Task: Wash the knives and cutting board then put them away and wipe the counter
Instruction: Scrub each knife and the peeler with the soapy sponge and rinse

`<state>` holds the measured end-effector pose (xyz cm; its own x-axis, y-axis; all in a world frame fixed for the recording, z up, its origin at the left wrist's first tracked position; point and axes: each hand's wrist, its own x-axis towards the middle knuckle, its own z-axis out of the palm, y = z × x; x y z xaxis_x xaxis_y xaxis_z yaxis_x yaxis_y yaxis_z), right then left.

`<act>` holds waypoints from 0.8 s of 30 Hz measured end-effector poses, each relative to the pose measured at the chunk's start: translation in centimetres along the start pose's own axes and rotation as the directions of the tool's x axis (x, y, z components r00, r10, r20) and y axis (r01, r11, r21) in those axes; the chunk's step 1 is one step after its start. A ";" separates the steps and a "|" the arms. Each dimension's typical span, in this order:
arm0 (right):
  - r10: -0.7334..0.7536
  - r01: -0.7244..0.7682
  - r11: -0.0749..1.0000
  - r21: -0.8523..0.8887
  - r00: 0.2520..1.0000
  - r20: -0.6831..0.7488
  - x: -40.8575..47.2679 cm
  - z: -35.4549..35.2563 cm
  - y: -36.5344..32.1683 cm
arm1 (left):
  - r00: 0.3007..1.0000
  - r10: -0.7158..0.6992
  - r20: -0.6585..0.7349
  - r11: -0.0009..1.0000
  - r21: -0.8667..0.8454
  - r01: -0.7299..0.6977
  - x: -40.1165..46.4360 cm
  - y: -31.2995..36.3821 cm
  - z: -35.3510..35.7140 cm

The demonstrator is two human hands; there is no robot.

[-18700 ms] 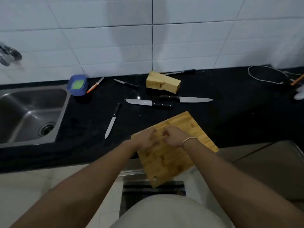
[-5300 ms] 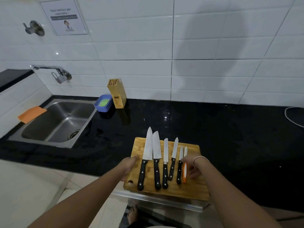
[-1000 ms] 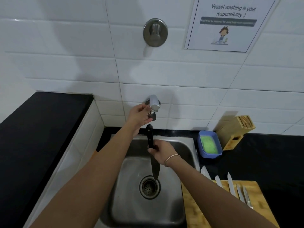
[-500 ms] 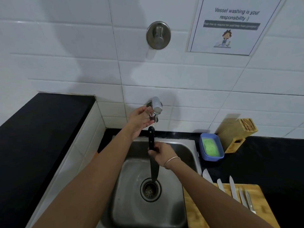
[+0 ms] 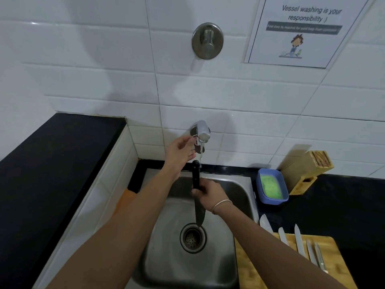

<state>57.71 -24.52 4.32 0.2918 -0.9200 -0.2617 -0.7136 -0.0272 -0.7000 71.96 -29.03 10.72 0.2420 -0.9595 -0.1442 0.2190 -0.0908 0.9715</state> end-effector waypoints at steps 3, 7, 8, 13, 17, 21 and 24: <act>0.011 -0.011 1.000 0.016 1.000 -0.004 0.1 0.1 0.0 | 0.974 0.223 0.035 0.853 0.476 -0.212 0.9 0.6 0.4; 0.016 -0.016 1.000 -0.004 1.000 -0.011 0.2 -0.1 0.0 | 0.947 0.306 0.100 0.631 0.724 -0.281 0.8 0.9 0.7; 0.021 -0.021 1.000 -0.002 1.000 -0.015 0.2 -0.1 0.1 | 0.943 0.315 0.108 0.597 0.750 -0.285 0.7 0.9 0.7; 0.033 -0.033 0.999 0.013 0.999 -0.022 0.3 -0.2 0.3 | 0.930 0.347 0.125 0.529 0.792 -0.304 1.0 1.1 0.8; 0.037 -0.037 0.999 -0.003 0.999 -0.031 0.3 -0.2 0.3 | 0.926 0.357 0.123 0.501 0.811 -0.301 0.9 1.0 0.9; 0.044 -0.044 0.999 0.000 0.999 -0.025 0.4 -0.2 0.3 | 0.920 0.369 0.133 0.484 0.817 -0.312 1.0 1.0 0.9; 0.043 -0.043 0.999 0.001 0.999 -0.028 0.4 -0.2 0.5 | 0.918 0.369 0.144 0.475 0.820 -0.319 0.9 1.0 0.9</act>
<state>57.39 -25.01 4.00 0.2429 -0.9309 -0.2727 -0.7246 0.0128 -0.6891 71.51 -30.21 11.76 0.1670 -0.9529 0.2532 -0.7486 0.0447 0.6616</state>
